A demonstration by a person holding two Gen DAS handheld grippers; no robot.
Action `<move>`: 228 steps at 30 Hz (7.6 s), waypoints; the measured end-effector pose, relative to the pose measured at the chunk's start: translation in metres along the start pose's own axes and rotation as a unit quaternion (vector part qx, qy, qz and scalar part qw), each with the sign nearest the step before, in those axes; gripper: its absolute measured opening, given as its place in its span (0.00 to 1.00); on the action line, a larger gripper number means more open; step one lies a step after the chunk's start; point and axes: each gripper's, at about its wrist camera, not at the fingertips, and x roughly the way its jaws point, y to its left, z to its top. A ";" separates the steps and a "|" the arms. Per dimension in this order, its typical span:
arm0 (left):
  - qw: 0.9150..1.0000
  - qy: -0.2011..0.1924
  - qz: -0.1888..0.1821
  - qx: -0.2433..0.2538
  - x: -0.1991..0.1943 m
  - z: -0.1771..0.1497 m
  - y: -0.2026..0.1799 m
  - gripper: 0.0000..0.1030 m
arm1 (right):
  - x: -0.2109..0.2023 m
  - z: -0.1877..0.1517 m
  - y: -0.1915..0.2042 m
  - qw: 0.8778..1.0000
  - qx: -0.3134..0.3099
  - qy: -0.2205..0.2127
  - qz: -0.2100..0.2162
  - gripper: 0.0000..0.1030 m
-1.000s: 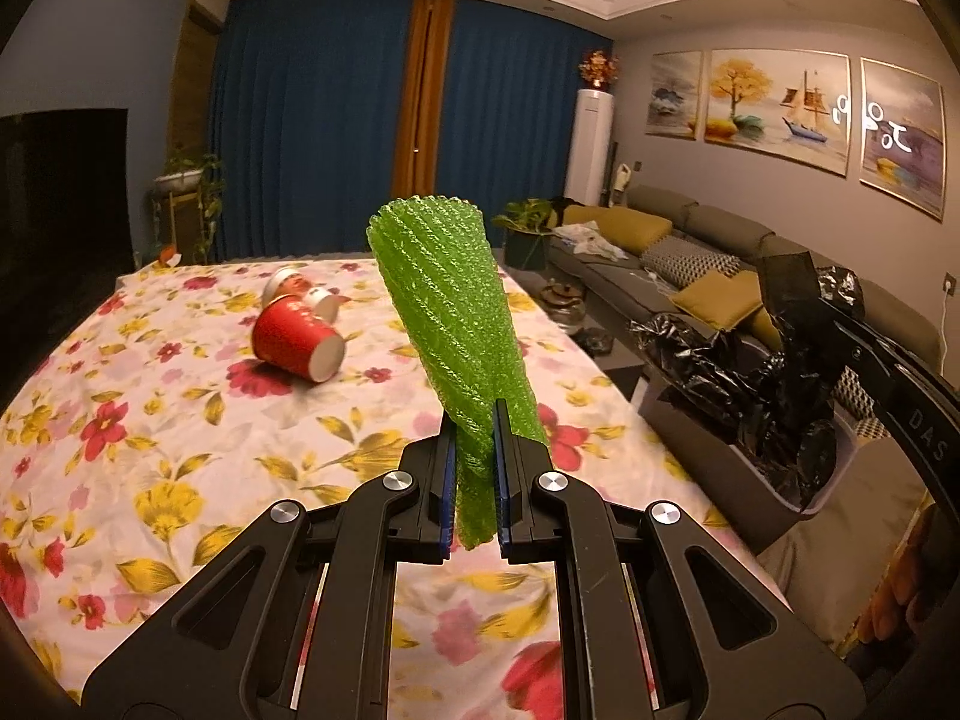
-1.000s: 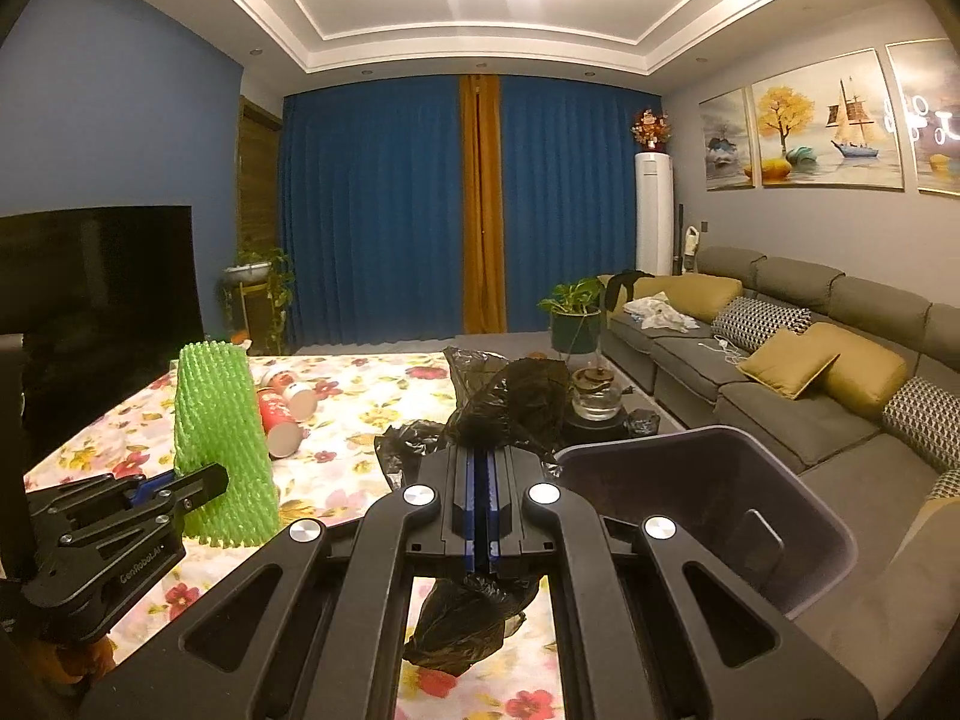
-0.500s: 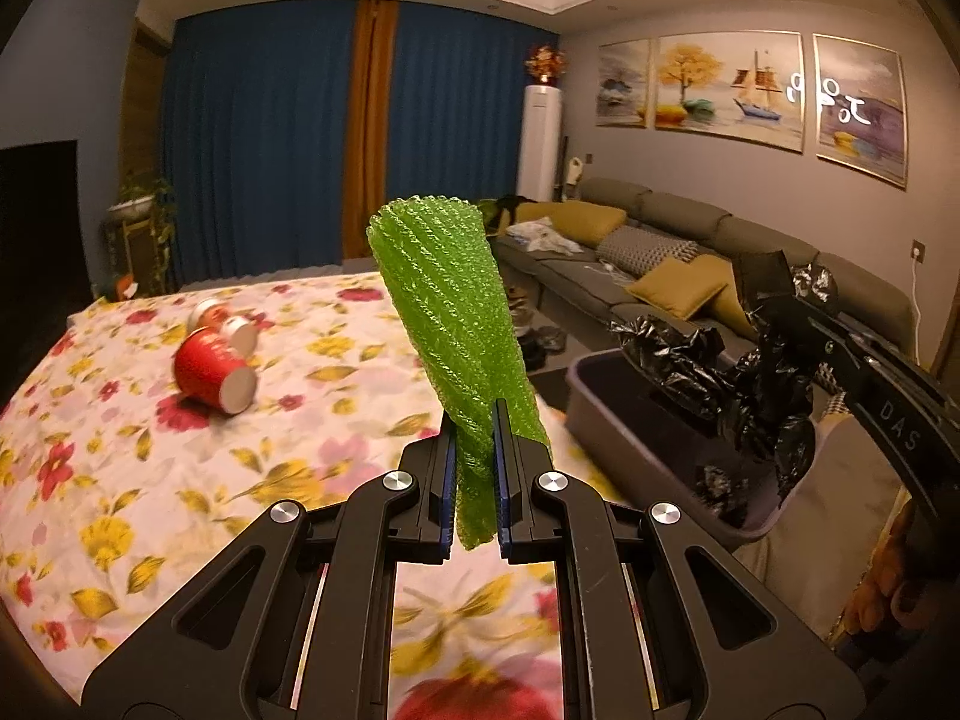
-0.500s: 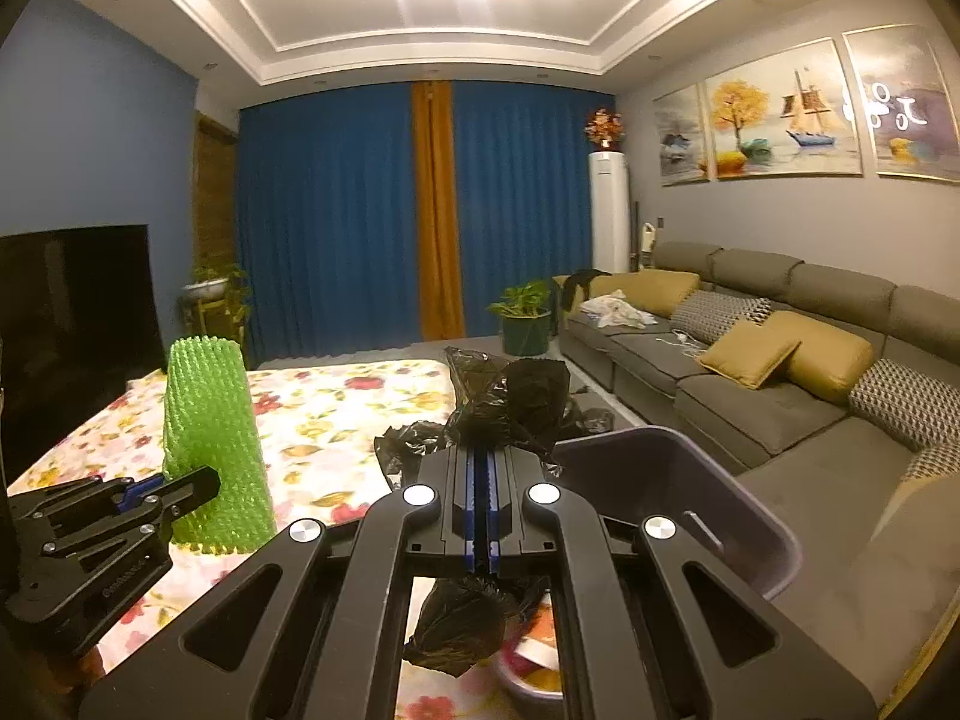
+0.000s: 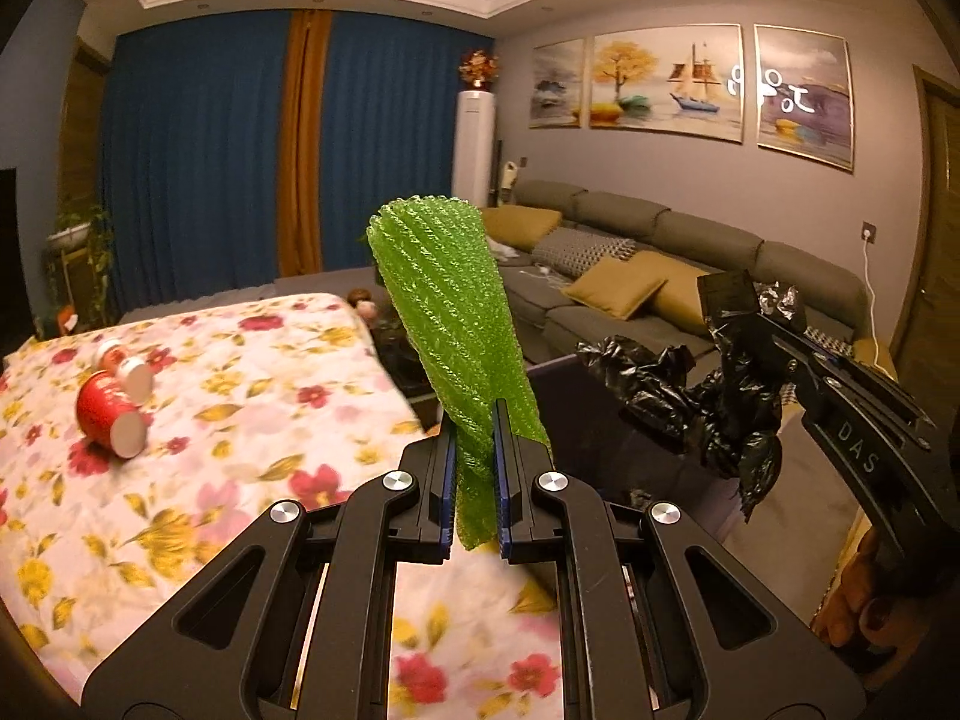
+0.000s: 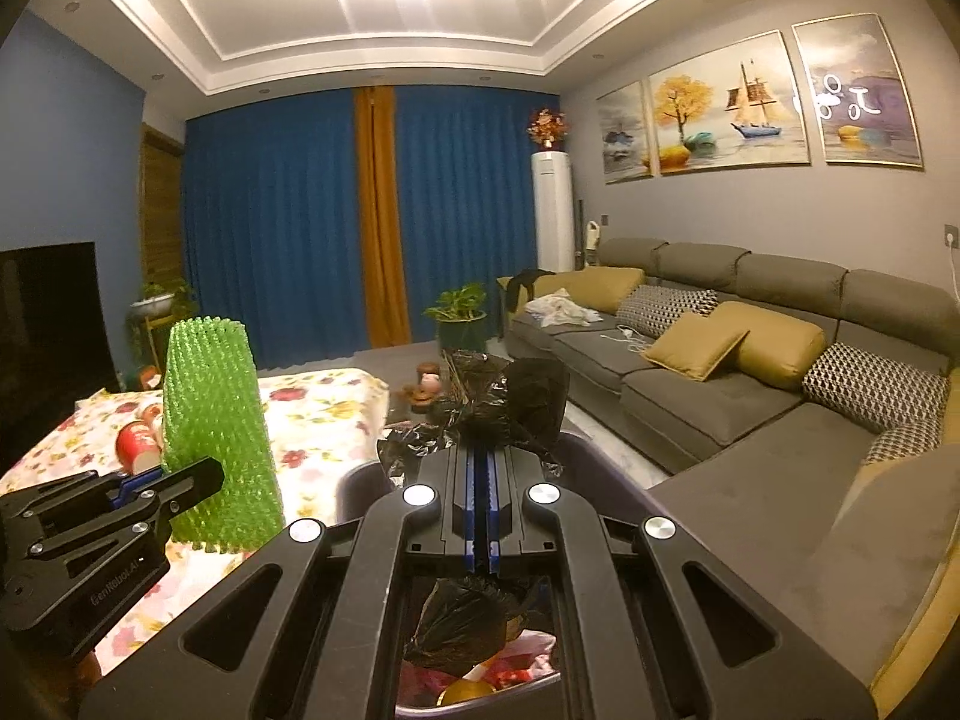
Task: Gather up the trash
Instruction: 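Carry the green net and black bag over the grey bin, then open both tools to drop the net and bag into the bin, then move both open tools back to the paper cups on the bed, then grasp the red paper cup with the left tool and lift it, then grasp the white-and-orange paper cup with the right tool while the left tool holds the red cup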
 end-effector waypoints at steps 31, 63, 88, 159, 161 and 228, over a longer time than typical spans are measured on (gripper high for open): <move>0.997 0.031 -0.065 0.028 0.060 -0.002 -0.045 0.09 | 0.024 -0.003 -0.029 1.000 0.026 0.006 -0.016 0.04; 0.999 0.011 -0.027 -0.017 0.042 -0.006 0.007 0.86 | 0.026 -0.001 -0.036 0.999 0.042 -0.003 -0.001 0.63; 0.974 -0.002 0.206 -0.096 -0.032 -0.020 0.217 0.89 | 0.039 0.008 0.089 0.997 0.006 0.012 0.075 0.85; 0.938 0.113 0.228 -0.236 0.085 -0.023 0.345 0.57 | 0.175 -0.002 0.213 0.993 0.037 0.064 0.090 0.85; 0.939 0.107 0.227 -0.235 0.078 -0.023 0.346 0.57 | 0.177 -0.003 0.211 0.993 0.038 0.066 0.090 0.85; 0.901 0.045 0.333 -0.273 -0.034 -0.034 0.449 0.57 | 0.345 -0.035 0.406 0.922 -0.148 0.238 0.267 0.57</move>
